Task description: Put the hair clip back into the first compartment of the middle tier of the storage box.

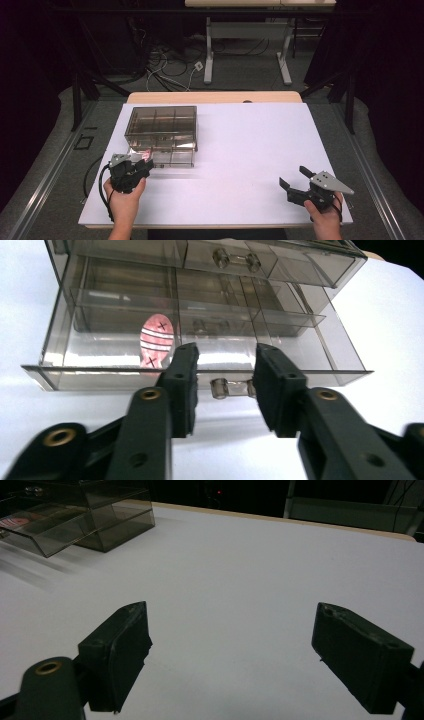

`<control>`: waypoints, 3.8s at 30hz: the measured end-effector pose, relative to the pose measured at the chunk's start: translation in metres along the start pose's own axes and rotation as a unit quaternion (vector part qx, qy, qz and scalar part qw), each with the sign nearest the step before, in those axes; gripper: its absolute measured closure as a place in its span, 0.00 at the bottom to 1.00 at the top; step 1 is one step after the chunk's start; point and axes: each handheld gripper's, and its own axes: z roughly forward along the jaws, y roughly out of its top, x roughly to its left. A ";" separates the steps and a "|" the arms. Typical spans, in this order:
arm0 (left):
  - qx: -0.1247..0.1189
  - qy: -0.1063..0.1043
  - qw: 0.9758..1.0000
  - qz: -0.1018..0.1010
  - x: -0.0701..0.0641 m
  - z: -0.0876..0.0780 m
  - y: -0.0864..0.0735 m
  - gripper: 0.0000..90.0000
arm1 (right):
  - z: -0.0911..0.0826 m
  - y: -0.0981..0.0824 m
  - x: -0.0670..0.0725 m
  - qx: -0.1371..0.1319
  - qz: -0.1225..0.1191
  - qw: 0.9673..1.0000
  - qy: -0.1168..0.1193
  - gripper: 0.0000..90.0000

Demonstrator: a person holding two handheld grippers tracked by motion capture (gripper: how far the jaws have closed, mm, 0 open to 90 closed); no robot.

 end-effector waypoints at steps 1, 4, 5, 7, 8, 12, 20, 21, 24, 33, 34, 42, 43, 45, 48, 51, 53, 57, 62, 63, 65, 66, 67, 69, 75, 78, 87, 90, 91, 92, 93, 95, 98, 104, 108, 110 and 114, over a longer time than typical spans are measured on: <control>0.003 -0.001 1.000 -0.002 0.000 0.000 0.000 0.73 | 0.000 0.000 0.000 -0.002 0.002 1.000 0.001 0.17; 0.008 0.001 1.000 -0.006 -0.001 0.002 -0.002 0.79 | 0.000 0.000 0.000 -0.002 0.002 1.000 0.002 0.17; 0.012 0.003 1.000 -0.006 -0.001 0.003 -0.003 0.81 | 0.000 0.000 0.000 -0.002 0.002 1.000 0.002 0.17; 0.022 0.007 1.000 -0.007 -0.002 0.005 -0.004 0.85 | 0.000 0.000 0.000 -0.002 0.003 1.000 0.000 0.17; 0.022 0.010 1.000 -0.005 -0.001 0.007 -0.005 0.86 | 0.000 0.000 0.000 -0.002 0.003 1.000 -0.001 0.17; 0.034 0.016 0.999 -0.002 0.000 0.009 -0.007 0.93 | 0.000 0.000 0.000 -0.001 0.004 1.000 0.000 0.17; 0.037 0.035 0.999 -0.002 0.005 0.013 -0.010 1.00 | 0.001 -0.001 0.000 -0.003 0.003 1.000 0.002 0.17; 0.039 0.035 0.999 -0.003 0.005 0.014 -0.010 1.00 | 0.001 -0.001 0.000 -0.001 0.003 1.000 0.003 0.17; 0.037 0.039 0.999 -0.008 0.008 0.016 -0.011 1.00 | 0.001 -0.001 0.000 -0.001 0.002 1.000 0.004 0.17; 0.039 0.034 0.999 -0.014 0.013 0.019 -0.012 1.00 | 0.001 -0.001 0.001 0.002 0.007 1.000 0.001 0.17; 0.038 0.036 0.999 -0.014 0.013 0.020 -0.012 1.00 | 0.001 -0.001 0.001 0.002 0.006 1.000 0.003 0.17; 0.047 0.032 0.998 -0.010 0.010 0.025 -0.013 1.00 | 0.001 -0.001 0.002 0.003 0.005 1.000 0.004 0.17; 0.047 0.032 0.998 -0.007 0.009 0.026 -0.013 1.00 | 0.001 -0.001 0.002 0.003 0.005 1.000 0.004 0.17; 0.046 0.033 0.998 -0.009 0.008 0.027 -0.013 1.00 | 0.002 -0.001 0.002 0.003 0.005 1.000 0.004 0.17; 0.043 0.034 0.998 -0.008 0.007 0.028 -0.013 1.00 | 0.001 -0.001 0.002 0.005 0.005 1.000 0.003 0.17; 0.040 0.036 0.999 -0.006 0.005 0.030 -0.013 1.00 | 0.002 -0.001 0.003 0.004 0.007 1.000 0.005 0.17; 0.041 0.037 0.998 -0.007 0.005 0.031 -0.012 1.00 | 0.002 -0.002 0.003 0.004 0.006 1.000 0.005 0.17; 0.040 0.036 0.999 -0.007 0.004 0.032 -0.010 1.00 | 0.002 -0.002 0.002 0.006 0.005 1.000 0.002 0.17; 0.038 0.032 0.999 -0.010 0.004 0.033 -0.008 1.00 | 0.002 -0.002 0.002 0.006 0.009 1.000 0.004 0.17; 0.038 0.031 0.999 -0.011 0.005 0.033 -0.008 1.00 | 0.002 -0.002 0.002 0.006 0.005 1.000 0.003 0.17; 0.040 0.027 0.999 -0.014 0.006 0.033 -0.007 1.00 | 0.002 -0.002 0.002 0.005 0.008 1.000 0.003 0.17; 0.038 0.027 0.999 -0.017 0.006 0.033 -0.007 1.00 | 0.002 -0.002 0.002 0.005 0.005 1.000 0.004 0.17; 0.039 0.027 0.999 -0.018 0.006 0.033 -0.006 1.00 | 0.002 -0.002 0.002 0.007 0.006 1.000 0.004 0.17; 0.042 0.025 0.999 -0.019 0.007 0.033 -0.004 1.00 | 0.003 -0.002 0.002 0.007 0.007 1.000 0.003 0.17; 0.040 0.021 0.998 -0.031 0.010 0.035 -0.001 1.00 | 0.003 -0.002 0.002 0.006 0.007 1.000 0.003 0.17; 0.044 0.021 0.998 -0.033 0.012 0.036 -0.001 1.00 | 0.002 -0.002 0.002 0.008 0.007 1.000 0.004 0.17; 0.038 0.020 0.998 -0.046 0.014 0.039 0.000 1.00 | 0.003 -0.003 0.002 0.009 0.007 1.000 0.004 0.17; 0.044 0.020 0.998 -0.044 0.014 0.039 0.002 1.00 | 0.003 -0.003 0.003 0.007 0.006 1.000 0.003 0.17; 0.039 0.020 0.998 -0.045 0.014 0.040 0.002 1.00 | 0.003 -0.003 0.003 0.007 0.007 1.000 0.003 0.17; 0.036 0.020 0.998 -0.048 0.014 0.040 0.002 1.00 | 0.003 -0.003 0.003 0.009 0.008 1.000 0.005 0.17; 0.036 0.021 0.998 -0.048 0.014 0.041 0.002 1.00 | 0.004 -0.003 0.003 0.008 0.008 1.000 0.005 0.17; 0.036 0.017 0.998 -0.050 0.014 0.042 0.003 1.00 | 0.004 -0.003 0.003 0.009 0.008 1.000 0.006 0.17; 0.035 0.021 0.998 -0.048 0.014 0.044 0.003 1.00 | 0.004 -0.003 0.003 0.007 0.008 1.000 0.006 0.17; 0.036 0.025 0.998 -0.049 0.013 0.047 0.005 1.00 | 0.004 -0.003 0.003 0.009 0.007 1.000 0.005 0.17; 0.036 0.026 0.998 -0.051 0.013 0.048 0.008 1.00 | 0.003 -0.003 0.003 0.011 0.004 1.000 0.006 0.17; 0.035 0.026 0.998 -0.049 0.013 0.048 0.009 1.00 | 0.003 -0.003 0.003 0.008 0.008 1.000 0.006 0.17; 0.033 0.032 0.998 -0.049 0.013 0.050 0.012 1.00 | 0.004 -0.003 0.003 0.008 0.007 1.000 0.006 0.17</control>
